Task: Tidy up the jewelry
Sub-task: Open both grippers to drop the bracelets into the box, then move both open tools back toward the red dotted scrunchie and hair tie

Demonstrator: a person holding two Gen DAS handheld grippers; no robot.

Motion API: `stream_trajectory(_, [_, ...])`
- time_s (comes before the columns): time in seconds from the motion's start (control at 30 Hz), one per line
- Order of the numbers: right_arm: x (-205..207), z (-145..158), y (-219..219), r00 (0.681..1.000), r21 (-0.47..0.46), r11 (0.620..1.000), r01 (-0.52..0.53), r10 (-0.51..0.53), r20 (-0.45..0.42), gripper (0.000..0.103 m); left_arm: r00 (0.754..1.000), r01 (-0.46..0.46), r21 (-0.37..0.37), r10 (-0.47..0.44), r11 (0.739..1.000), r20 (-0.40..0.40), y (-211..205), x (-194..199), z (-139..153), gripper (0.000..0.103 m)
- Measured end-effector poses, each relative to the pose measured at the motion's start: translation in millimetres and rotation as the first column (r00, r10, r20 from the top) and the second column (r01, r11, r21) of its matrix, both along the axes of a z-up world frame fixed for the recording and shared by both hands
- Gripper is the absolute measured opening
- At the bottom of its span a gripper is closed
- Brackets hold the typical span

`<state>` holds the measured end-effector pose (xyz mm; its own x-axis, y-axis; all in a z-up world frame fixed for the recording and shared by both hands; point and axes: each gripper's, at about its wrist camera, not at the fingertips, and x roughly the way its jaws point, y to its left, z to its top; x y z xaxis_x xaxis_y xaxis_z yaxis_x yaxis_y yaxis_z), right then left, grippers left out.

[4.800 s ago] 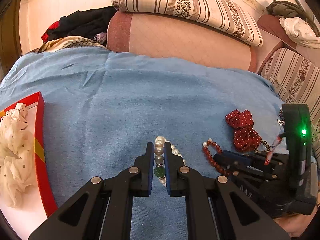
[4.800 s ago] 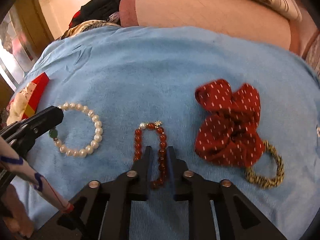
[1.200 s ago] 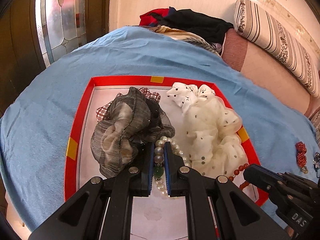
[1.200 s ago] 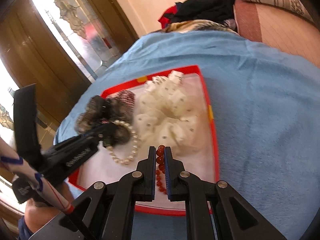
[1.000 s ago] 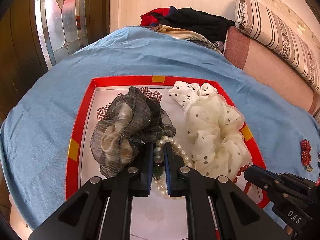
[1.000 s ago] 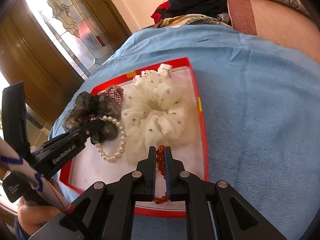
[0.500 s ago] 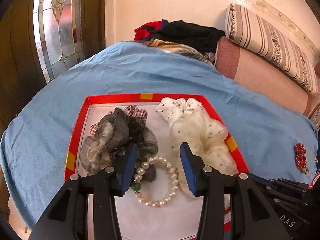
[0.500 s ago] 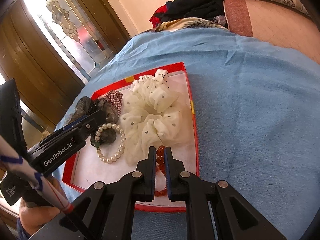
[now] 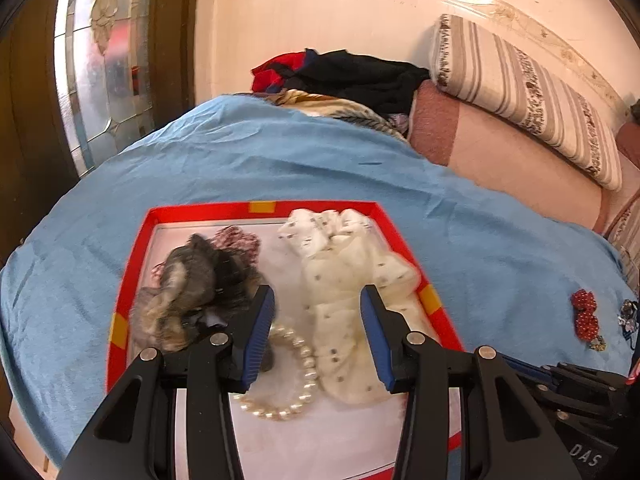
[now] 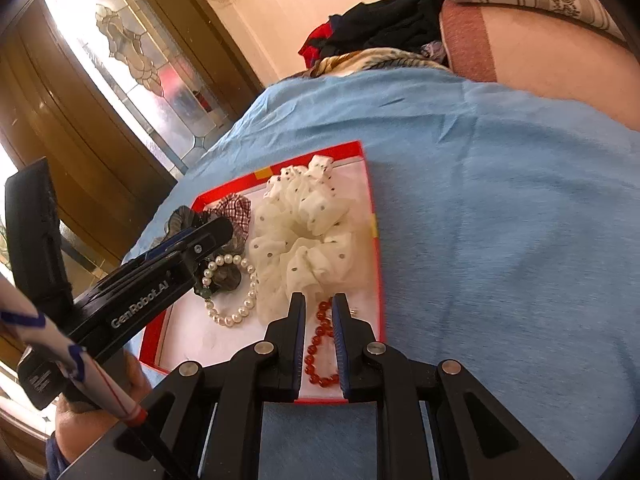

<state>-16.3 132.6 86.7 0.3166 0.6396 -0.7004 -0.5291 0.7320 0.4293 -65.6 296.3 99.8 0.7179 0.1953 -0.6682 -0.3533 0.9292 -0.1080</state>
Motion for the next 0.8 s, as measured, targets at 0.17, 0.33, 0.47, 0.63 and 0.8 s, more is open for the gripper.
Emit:
stream_trajectory(0.17, [2.6, 7.8, -35.3, 0.999, 0.023, 0.999, 0.041, -0.041, -0.017, 0.015, 0.999, 0.053, 0.013, -0.053, 0.999, 0.007, -27.1, 10.5, 2.2, 0.043])
stream_trajectory(0.33, [4.4, 13.4, -80.7, 0.996, 0.012, 0.996, 0.088, -0.088, -0.009, 0.015, 0.991, 0.134, 0.031, -0.134, 0.990, 0.008, -65.6, 20.2, 2.8, 0.043])
stream_trajectory(0.47, [6.8, 12.0, -122.3, 0.991, -0.015, 0.991, 0.135, -0.135, -0.009, 0.016, 0.973, 0.232, 0.047, -0.232, 0.971, -0.005, -111.9, 32.2, -0.9, 0.043])
stream_trajectory(0.63, [9.6, 7.5, -183.8, 0.973, -0.007, 0.973, 0.230, -0.230, -0.012, 0.016, 0.946, 0.323, 0.062, -0.321, 0.944, -0.037, -159.8, 40.3, -13.6, 0.044])
stream_trajectory(0.8, [17.3, 1.7, -239.3, 0.937, 0.020, 0.937, 0.348, -0.347, -0.035, 0.017, 0.925, 0.375, 0.036, -0.371, 0.926, -0.085, -205.6, 36.2, -28.3, 0.043])
